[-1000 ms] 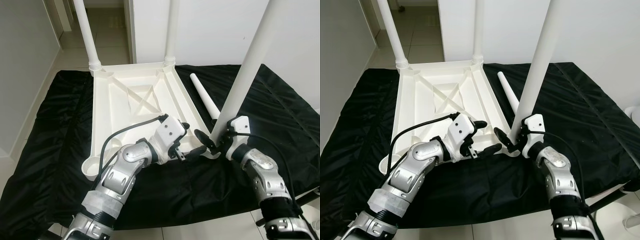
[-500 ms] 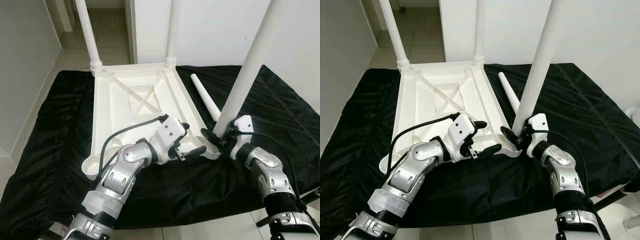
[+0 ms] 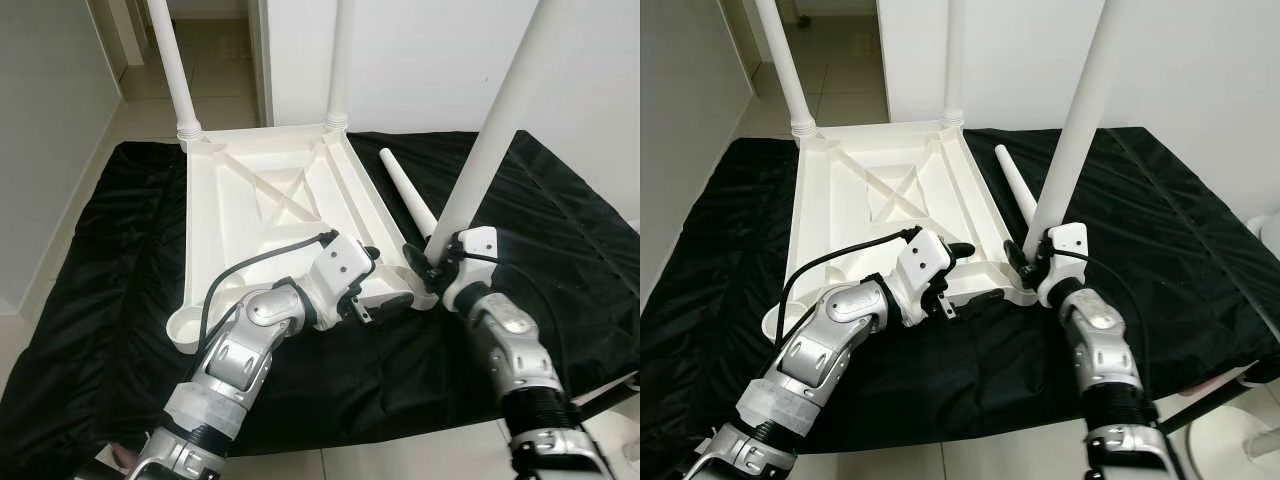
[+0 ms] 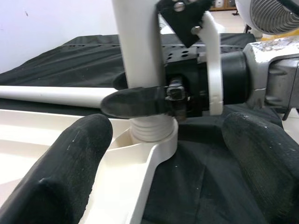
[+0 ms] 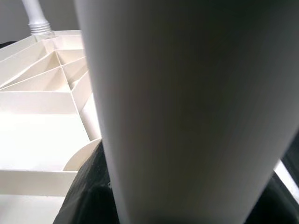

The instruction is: Building children table

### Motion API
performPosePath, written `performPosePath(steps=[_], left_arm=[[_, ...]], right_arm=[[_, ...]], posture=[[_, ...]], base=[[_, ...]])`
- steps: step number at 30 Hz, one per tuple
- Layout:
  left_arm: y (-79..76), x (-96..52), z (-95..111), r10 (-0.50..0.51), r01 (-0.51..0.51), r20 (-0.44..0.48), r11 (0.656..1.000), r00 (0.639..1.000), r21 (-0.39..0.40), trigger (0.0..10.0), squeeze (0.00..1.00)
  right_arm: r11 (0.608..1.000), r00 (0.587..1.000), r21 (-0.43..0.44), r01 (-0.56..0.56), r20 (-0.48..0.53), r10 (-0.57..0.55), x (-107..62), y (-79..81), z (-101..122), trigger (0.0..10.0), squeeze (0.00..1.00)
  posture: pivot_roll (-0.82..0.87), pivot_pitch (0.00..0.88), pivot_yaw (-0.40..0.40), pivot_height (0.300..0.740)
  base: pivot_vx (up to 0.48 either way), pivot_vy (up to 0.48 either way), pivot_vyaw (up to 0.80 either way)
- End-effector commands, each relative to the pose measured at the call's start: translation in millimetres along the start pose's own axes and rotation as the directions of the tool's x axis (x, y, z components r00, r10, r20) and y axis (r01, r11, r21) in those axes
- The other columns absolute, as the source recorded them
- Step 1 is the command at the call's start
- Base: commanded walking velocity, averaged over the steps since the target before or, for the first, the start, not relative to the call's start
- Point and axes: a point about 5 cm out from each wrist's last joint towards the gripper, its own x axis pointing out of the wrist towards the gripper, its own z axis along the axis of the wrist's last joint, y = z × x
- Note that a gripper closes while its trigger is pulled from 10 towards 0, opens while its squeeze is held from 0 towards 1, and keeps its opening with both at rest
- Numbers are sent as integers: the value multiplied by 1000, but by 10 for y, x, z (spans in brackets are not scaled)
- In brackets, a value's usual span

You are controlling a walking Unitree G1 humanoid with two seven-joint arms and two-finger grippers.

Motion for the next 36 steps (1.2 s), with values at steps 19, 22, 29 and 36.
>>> performPosePath(steps=[19,22,29,36], left_arm=[[-63,-14,-29,37,-37,-5,999,999,-19,10000,0],[-67,-11,-35,34,-34,-5,999,999,-24,10000,0],[-67,-5,-33,34,-34,-4,999,999,-21,10000,0],[-63,-9,-34,41,-41,-5,999,999,-17,10000,0]], right_arm=[[832,843,136,537,-111,-526,-184,277,-139,10000,0],[826,834,115,552,-81,-546,-199,220,-81,10000,0],[826,834,119,551,-70,-547,-204,256,-51,10000,1000],[843,850,122,524,-7,-527,-246,235,26,10000,1000]], posture=[[-26,0,-39,740],[-26,0,-42,740],[-26,0,-44,740],[-21,0,-51,740]], base=[[0,0,0],[0,0,0],[0,0,0],[0,0,0]])
